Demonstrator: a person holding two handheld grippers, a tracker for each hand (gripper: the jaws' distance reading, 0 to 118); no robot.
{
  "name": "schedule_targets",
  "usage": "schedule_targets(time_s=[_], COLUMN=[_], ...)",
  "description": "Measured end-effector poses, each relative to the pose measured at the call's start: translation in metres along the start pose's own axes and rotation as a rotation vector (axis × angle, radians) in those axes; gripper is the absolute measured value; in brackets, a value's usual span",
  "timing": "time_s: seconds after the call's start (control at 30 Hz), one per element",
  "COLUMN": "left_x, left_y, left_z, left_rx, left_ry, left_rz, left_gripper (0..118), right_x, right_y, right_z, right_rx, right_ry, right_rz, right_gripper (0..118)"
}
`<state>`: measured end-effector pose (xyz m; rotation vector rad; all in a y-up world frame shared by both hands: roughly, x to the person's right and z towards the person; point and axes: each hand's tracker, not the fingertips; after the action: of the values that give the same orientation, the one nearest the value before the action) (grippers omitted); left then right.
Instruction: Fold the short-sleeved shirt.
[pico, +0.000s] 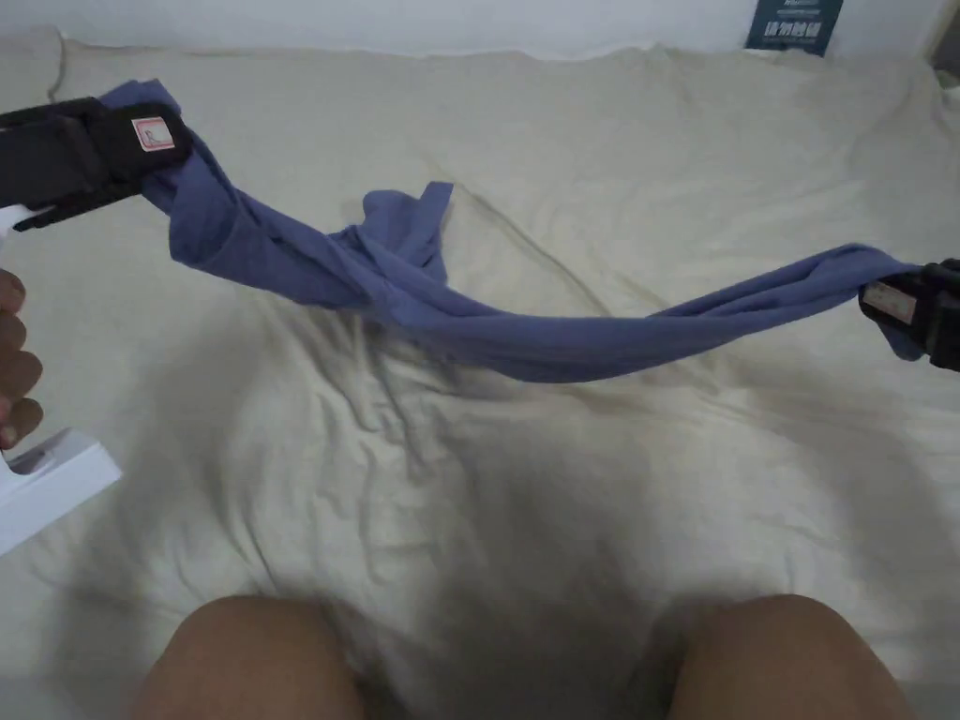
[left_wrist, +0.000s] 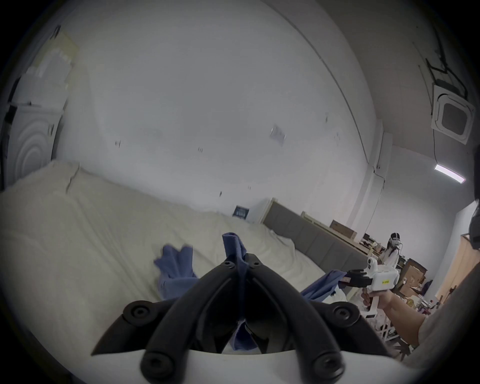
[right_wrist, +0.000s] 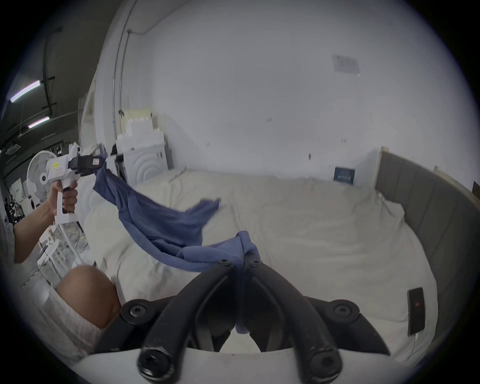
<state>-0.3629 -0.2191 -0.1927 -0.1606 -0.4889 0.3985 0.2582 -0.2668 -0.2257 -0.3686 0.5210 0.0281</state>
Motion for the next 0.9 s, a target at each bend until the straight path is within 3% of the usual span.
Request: schedule_targets(time_s=[0.37,0.43,0.67,0.9], left_x=[0.067,0.081,0.120,0.135], left_y=[0.128,0.161,0.268,0.367], left_z=[0.028,0.026,0.007,-0.051], left_rx=[0.231,0.255,0.307,0.284], left_ry=[0.043,0.083,0.090,0.179], left_rz=[-0.132,-0.175,-0.168,-0.259], left_gripper=[2,2,2,2], right_x=[-0.022,-0.008,-0.026,-0.004], right_y=[0.141,0.177,0.299,0.398], right_z=[0.042,0.043,0.053,0.016], right_rx=[0.275,0.327,0.375,0.350], right_ry=[-0.019,-0.010,-0.034,-0.121], right_rz=[0.029,0.050,0.095,0.094], right_gripper=[5,5,5,5])
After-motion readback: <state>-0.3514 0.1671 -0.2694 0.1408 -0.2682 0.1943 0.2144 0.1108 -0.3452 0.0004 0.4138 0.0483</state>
